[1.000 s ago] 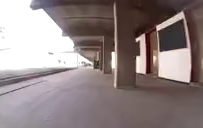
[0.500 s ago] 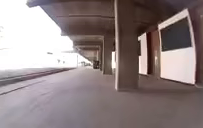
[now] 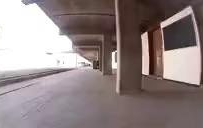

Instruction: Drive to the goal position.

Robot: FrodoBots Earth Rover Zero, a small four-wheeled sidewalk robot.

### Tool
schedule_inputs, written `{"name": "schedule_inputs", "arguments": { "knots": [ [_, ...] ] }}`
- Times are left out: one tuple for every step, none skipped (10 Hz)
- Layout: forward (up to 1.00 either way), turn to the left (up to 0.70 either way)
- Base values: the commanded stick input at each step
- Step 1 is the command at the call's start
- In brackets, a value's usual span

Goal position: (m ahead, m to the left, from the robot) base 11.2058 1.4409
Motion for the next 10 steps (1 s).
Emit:
{"name": "schedule_inputs", "arguments": {
  "knots": [
    [0.50, 0.00],
    [0.50, 0.00],
    [0.50, 0.05],
    [0.50, 0.24],
    [0.50, 0.50],
    [0.50, 0.50],
    [0.50, 0.00],
    [0.50, 0.00],
    [0.50, 0.00],
    [0.50, 0.00]
  ]
}}
